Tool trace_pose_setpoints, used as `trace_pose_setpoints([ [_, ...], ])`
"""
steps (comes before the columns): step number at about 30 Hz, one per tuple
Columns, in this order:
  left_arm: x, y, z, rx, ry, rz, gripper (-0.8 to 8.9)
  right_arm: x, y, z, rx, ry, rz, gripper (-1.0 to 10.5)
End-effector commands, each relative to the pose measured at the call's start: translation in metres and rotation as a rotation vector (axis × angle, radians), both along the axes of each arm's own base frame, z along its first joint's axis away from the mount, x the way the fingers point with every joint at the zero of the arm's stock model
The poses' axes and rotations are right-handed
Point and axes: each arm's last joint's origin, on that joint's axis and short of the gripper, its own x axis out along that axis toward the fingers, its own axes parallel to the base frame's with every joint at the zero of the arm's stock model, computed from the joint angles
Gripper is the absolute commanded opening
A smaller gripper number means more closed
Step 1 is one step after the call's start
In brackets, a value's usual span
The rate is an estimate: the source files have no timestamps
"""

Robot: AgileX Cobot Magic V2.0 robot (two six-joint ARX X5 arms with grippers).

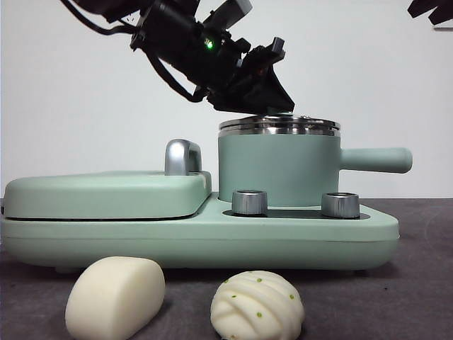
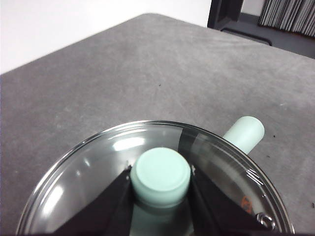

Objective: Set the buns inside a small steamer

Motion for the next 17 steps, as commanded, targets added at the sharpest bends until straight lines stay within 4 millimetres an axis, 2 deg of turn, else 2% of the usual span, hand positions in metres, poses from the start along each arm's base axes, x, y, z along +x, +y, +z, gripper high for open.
trace_pose_setpoints([
  [1,0.000,-0.004,0.029,-0.028,-0.037,-0.002,0.08,0.000,0.001,0.003,0.015,0.006,-0.002,2.3],
  [9,0.001,0.002,0.069,0.053,0.027,0.047,0.09,0.000,0.000,0.002,0.012,0.020,-0.002,2.3],
  [14,-0.006,0.019,0.092,0.074,0.054,0.071,0.10,-0.001,0.000,0.002,0.012,0.021,-0.002,2.3],
  [17,-0.014,0.036,0.103,0.093,0.081,0.094,0.10,-0.001,0.000,0.002,0.011,0.024,-0.002,2.3],
])
